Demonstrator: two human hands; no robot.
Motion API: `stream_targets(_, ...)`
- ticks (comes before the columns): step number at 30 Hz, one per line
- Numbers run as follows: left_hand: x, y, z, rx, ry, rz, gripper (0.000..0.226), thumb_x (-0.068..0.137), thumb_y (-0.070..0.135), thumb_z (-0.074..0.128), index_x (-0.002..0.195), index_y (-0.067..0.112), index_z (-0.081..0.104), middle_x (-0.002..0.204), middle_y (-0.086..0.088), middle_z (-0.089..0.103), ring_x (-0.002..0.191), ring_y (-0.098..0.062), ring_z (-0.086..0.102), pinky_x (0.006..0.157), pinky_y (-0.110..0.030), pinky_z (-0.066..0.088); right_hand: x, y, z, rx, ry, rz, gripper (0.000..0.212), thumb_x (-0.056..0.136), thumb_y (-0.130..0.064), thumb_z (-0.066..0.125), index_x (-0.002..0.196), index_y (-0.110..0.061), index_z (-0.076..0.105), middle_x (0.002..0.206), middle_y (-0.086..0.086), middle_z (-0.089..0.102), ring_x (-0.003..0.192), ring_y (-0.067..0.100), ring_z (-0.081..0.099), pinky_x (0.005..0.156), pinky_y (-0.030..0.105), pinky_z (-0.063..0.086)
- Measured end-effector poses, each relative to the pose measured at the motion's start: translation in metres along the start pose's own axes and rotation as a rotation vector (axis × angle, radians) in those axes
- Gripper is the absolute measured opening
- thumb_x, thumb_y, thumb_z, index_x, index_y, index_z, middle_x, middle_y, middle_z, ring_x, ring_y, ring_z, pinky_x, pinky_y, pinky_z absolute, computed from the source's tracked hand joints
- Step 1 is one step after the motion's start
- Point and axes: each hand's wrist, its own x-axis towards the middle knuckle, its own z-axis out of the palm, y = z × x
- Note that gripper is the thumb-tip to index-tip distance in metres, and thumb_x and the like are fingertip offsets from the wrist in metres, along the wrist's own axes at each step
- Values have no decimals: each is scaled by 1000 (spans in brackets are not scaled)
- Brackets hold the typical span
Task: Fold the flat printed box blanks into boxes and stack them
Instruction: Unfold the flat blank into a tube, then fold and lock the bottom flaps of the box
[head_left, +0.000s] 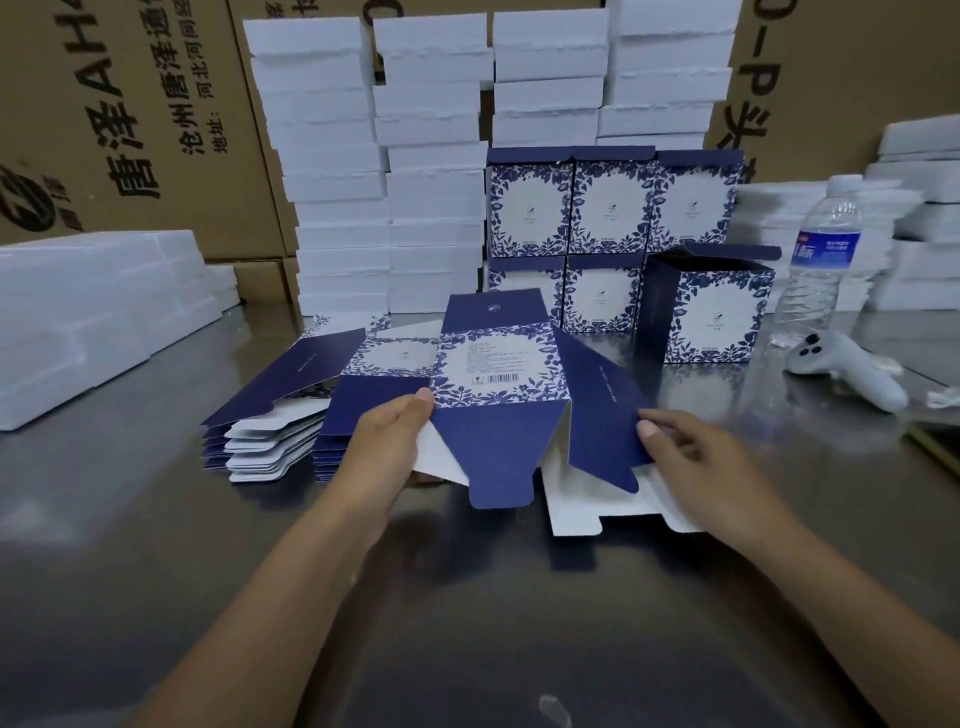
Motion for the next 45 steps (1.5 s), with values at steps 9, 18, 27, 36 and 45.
stream_targets(9, -3, 1, 15, -194, -240, -67, 44, 97, 52, 29, 104, 24, 62, 90, -4, 69, 80, -20, 67, 69, -38, 55, -12, -5, 4, 13, -282, -131, 105, 51, -75, 64, 142, -33, 33, 128, -11, 49, 114, 4, 51, 100, 30, 42)
stream_targets(18, -12, -16, 20, 371, -491, 178, 92, 88, -14, 44, 126, 66, 18, 124, 33, 44, 114, 7, 52, 85, -13, 49, -14, -15, 6, 138, -18, -145, 56, 78, -66, 30, 126, -45, 47, 92, -28, 63, 81, -11, 58, 72, 15, 43)
stream_targets(27, -13, -13, 16, 289, -282, 311, 86, 78, 11, 75, 146, 35, 28, 126, 13, 59, 99, 0, 65, 81, -12, 50, -17, -18, 7, 261, -90, -114, 59, 83, -59, 26, 96, -17, 65, 89, -10, 70, 83, -5, 62, 65, 3, 42)
stream_targets(36, -15, -7, 20, 333, -145, 330, 74, 83, 46, 60, 147, 38, 25, 127, 23, 55, 105, 16, 52, 70, 4, 40, -17, -22, 12, 310, -5, -122, 109, 78, -79, 21, 90, 26, 48, 92, 43, 54, 89, 51, 53, 81, 57, 45)
stream_targets(45, -14, -16, 28, 454, 66, 390, 45, 98, 31, 45, 141, 19, 41, 82, 13, 63, 74, 2, 57, 59, -6, 38, -17, -20, 16, 197, -57, -249, 40, 85, -19, 66, 112, -43, 49, 100, -15, 61, 79, 0, 58, 69, 16, 47)
